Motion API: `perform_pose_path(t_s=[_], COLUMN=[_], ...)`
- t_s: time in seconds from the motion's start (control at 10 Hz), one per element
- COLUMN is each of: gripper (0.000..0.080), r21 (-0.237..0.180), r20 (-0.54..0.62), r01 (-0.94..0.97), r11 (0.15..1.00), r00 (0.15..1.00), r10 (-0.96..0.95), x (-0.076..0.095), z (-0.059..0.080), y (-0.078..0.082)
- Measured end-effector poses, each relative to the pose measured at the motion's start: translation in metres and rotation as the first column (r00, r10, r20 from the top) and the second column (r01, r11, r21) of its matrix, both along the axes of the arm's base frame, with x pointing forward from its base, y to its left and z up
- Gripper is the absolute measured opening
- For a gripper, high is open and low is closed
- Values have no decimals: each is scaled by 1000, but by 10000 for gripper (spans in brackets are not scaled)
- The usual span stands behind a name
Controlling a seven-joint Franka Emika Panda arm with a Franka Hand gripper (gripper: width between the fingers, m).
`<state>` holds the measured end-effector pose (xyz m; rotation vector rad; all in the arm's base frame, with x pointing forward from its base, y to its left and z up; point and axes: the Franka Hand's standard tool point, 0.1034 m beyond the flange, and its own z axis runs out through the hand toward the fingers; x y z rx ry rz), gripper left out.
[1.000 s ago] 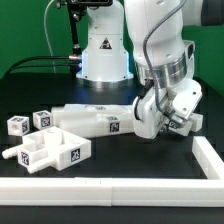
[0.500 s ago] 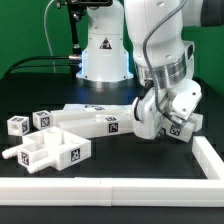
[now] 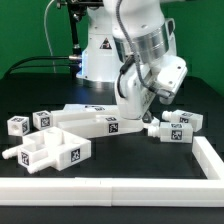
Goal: Assemble chair
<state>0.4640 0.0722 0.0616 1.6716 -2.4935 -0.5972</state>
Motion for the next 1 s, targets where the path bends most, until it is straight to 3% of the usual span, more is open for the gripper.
perform_pose_path(t_s=[0.4,0.5,0.8,0.9,1.0], gripper=[649,649,649,649,649], r21=[64,88,138,134,124], r20=[91,120,279,319,340], r01=[-270,-358,-625,-729,-763], r11=[961,930,768,672,634], r00=[960,930,769,673,633], r10=[264,346,576,667,696], x=[0,3,46,56,55], z=[-3,-1,30,39,35], y=[-5,-15,-56,-61,-59])
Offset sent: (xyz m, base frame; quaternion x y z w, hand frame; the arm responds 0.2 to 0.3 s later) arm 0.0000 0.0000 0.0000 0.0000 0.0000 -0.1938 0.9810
